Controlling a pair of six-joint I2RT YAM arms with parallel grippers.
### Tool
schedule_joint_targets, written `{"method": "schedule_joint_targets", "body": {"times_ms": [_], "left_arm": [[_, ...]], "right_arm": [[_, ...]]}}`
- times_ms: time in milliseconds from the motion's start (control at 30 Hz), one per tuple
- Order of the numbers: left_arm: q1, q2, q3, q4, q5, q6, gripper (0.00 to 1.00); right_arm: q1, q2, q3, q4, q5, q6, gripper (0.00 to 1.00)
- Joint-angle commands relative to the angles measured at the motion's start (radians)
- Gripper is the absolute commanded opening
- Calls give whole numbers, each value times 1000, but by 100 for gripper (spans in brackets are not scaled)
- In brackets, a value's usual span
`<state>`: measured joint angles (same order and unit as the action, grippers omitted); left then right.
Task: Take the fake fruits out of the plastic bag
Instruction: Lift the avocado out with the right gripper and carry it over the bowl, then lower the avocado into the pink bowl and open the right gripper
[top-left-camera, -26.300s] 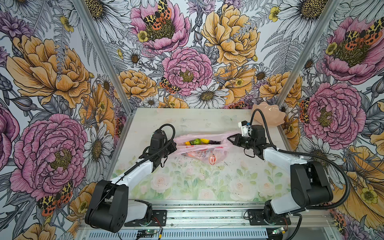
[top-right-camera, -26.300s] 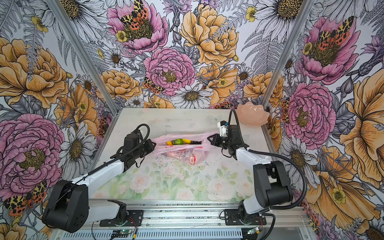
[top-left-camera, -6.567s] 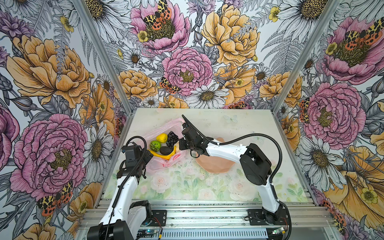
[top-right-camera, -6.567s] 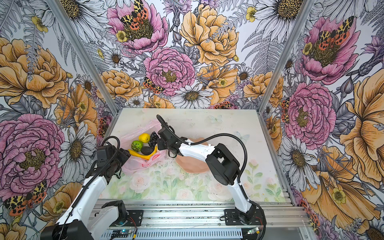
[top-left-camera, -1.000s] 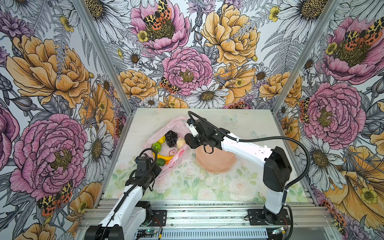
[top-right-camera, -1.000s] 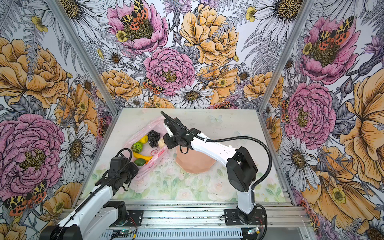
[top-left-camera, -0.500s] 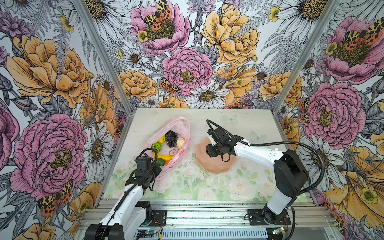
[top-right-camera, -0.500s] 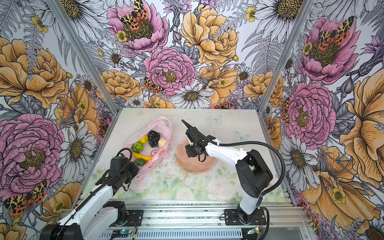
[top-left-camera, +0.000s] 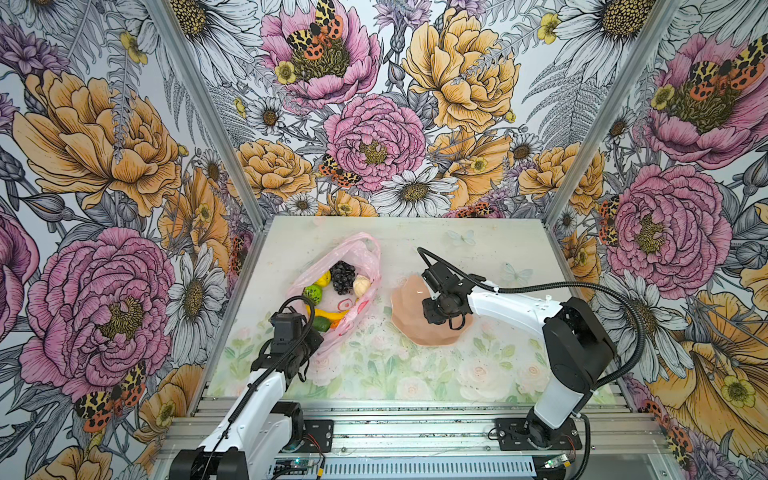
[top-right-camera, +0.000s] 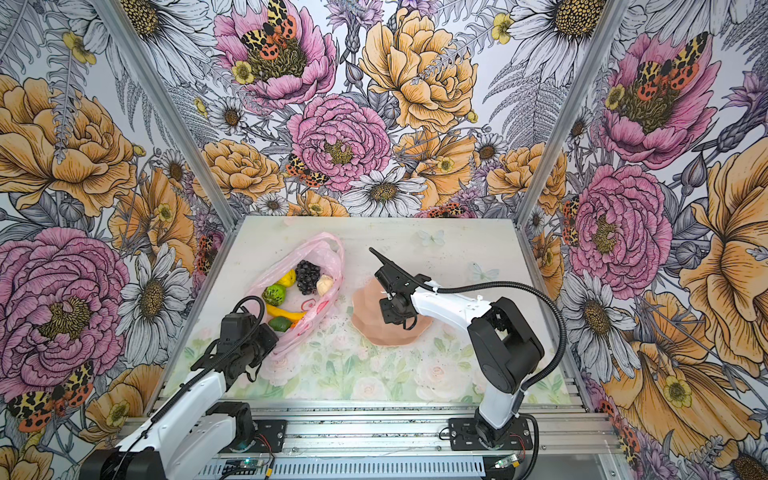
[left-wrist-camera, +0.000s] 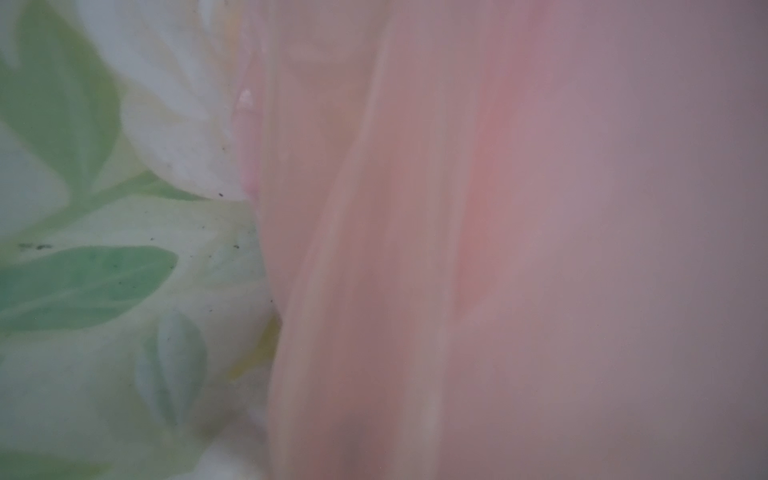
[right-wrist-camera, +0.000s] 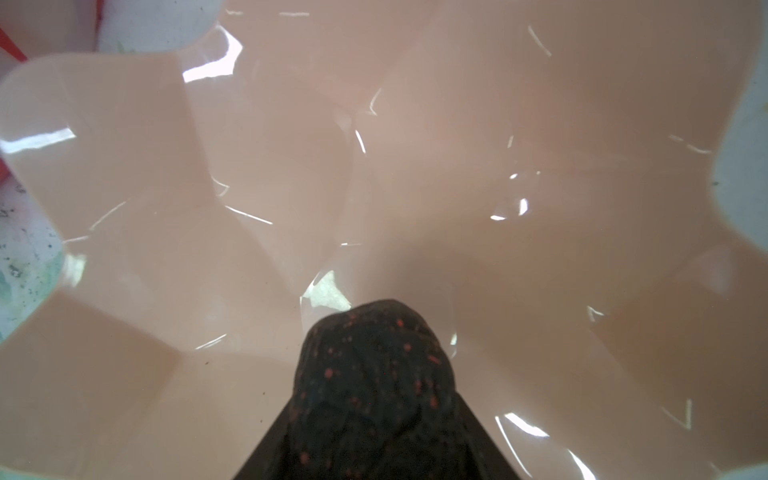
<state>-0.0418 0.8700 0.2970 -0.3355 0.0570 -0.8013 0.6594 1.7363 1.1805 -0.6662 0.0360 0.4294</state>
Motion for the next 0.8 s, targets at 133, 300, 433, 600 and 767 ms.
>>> {"method": "schedule_joint_targets", "body": {"times_ms": [133, 300, 433, 600, 767], "left_arm": [[-4, -18, -4, 24, 20, 27, 0], [-6, -9, -1, 27, 16, 25, 0], [-6, -10, -2, 27, 16, 25, 0], [-6, 0, 2, 32, 23, 28, 0], [-10, 6, 2, 39, 29, 30, 0]], "right_arm": [[-9, 29, 12, -39, 62, 33, 37], [-7, 41, 14, -58, 79, 34, 43], [-6, 39, 21, -65, 80, 34, 50], [-4, 8, 19, -65, 116, 34, 58], [0, -21, 17, -69, 144, 24, 70]]}}
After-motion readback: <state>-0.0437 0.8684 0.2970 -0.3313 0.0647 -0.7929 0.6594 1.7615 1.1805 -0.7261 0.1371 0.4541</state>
